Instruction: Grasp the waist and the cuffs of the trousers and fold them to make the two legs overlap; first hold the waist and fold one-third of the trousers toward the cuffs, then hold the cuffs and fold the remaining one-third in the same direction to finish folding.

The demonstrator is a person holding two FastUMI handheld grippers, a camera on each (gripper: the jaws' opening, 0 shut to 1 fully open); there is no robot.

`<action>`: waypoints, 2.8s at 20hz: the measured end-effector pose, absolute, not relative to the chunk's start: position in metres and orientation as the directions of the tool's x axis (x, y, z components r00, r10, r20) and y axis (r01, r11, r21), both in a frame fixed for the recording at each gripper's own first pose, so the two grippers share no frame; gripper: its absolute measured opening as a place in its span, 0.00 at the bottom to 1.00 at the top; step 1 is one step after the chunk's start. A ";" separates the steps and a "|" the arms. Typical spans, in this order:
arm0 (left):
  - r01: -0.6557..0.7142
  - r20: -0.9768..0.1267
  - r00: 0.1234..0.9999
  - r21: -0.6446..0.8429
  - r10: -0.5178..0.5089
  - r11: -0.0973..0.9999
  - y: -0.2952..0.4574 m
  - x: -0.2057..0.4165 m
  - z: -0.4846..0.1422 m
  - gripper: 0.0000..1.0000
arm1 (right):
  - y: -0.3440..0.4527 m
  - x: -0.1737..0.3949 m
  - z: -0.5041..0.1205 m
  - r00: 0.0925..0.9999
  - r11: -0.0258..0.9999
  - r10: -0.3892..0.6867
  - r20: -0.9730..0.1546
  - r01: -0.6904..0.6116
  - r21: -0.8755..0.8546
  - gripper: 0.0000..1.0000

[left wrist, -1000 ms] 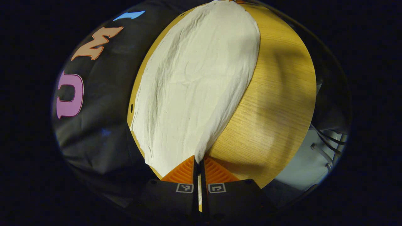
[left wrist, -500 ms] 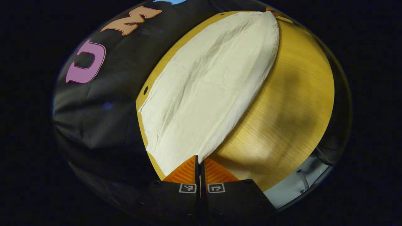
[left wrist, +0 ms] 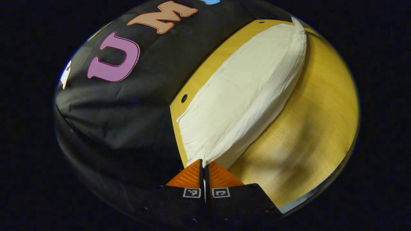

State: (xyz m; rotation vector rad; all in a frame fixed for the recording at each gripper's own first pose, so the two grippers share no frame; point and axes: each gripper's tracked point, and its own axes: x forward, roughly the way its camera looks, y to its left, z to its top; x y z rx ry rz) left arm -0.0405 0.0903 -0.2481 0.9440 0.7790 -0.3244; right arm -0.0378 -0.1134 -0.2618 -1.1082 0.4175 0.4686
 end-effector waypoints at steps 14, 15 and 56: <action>0.526 -0.642 0.765 0.571 -0.056 0.630 0.081 0.113 -0.257 0.00 | -0.081 0.060 -0.266 0.857 0.312 -0.005 -0.514 -0.487 -0.815 0.12; 0.527 -0.639 0.767 0.568 -0.066 0.632 0.079 0.120 -0.259 0.00 | -0.079 0.063 -0.272 0.853 0.305 -0.012 -0.521 -0.494 -0.815 0.12; 0.404 -0.446 0.845 0.167 -0.297 0.899 -0.114 0.089 -0.187 0.95 | -0.197 0.018 -0.365 0.651 0.977 -0.212 -0.728 0.152 -0.148 1.00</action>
